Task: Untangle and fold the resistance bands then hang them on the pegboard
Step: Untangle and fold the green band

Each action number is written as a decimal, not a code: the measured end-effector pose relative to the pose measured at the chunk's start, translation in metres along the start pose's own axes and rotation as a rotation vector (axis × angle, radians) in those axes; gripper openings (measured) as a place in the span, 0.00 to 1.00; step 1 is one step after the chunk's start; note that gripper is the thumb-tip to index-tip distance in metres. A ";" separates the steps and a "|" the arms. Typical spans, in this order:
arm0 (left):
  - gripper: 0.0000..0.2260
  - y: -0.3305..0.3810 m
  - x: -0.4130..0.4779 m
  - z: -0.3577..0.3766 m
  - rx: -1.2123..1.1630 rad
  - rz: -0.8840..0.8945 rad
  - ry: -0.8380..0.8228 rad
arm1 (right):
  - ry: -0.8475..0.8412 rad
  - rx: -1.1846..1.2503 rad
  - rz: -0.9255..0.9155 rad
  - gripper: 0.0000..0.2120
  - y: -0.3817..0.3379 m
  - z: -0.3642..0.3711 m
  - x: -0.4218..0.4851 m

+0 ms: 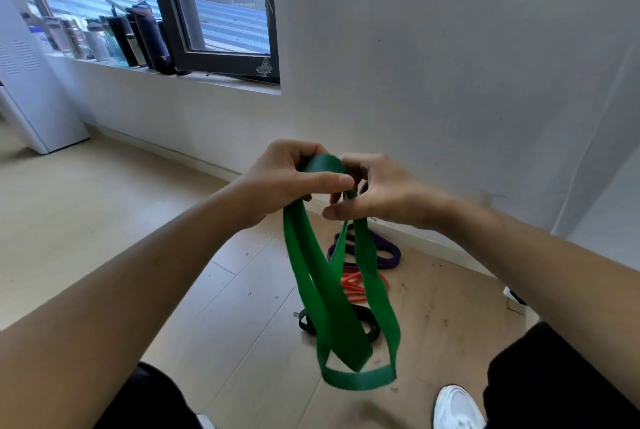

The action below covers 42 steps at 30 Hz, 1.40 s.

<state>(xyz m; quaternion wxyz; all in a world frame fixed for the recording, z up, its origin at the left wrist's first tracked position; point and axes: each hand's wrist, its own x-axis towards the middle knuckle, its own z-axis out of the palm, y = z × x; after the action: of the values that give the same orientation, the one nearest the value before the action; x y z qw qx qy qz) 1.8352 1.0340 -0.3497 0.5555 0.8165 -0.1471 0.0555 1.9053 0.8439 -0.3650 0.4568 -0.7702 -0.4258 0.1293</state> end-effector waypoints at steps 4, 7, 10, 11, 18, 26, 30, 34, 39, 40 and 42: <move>0.09 -0.002 0.000 -0.003 -0.116 0.023 0.087 | -0.213 0.022 0.153 0.09 0.019 0.005 0.000; 0.09 -0.003 -0.001 -0.013 -0.150 0.006 0.126 | -0.208 0.043 0.164 0.07 0.021 0.003 0.005; 0.14 -0.007 -0.005 -0.035 -0.124 -0.035 0.155 | -0.197 0.074 0.145 0.05 0.015 -0.009 0.006; 0.18 -0.009 -0.006 -0.044 -0.105 -0.051 0.160 | -0.179 0.087 0.138 0.05 0.013 -0.014 0.005; 0.33 -0.023 -0.017 -0.060 0.077 -0.178 0.036 | -0.061 0.160 0.051 0.16 0.001 -0.037 0.000; 0.27 -0.018 -0.014 -0.041 0.074 -0.175 -0.086 | 0.152 0.183 -0.079 0.19 -0.004 -0.021 0.003; 0.22 -0.011 -0.009 -0.021 0.054 -0.122 -0.070 | 0.072 0.022 -0.082 0.21 -0.006 -0.008 0.004; 0.18 -0.005 -0.005 -0.013 0.100 -0.057 0.005 | 0.045 -0.024 -0.067 0.21 -0.004 -0.003 0.007; 0.17 -0.005 -0.002 -0.009 0.125 -0.014 0.112 | -0.168 0.099 0.112 0.12 0.019 0.006 0.007; 0.17 -0.005 -0.003 -0.009 0.128 -0.011 0.127 | -0.202 0.130 0.133 0.12 0.023 0.009 0.007; 0.18 -0.006 -0.003 -0.010 0.122 -0.001 0.161 | -0.233 0.150 0.156 0.12 0.027 0.011 0.008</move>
<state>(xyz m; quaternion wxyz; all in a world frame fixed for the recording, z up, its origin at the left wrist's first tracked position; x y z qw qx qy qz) 1.8353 1.0460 -0.3523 0.5148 0.8418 -0.0977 0.1296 1.9182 0.8505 -0.3911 0.4490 -0.7445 -0.4041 0.2843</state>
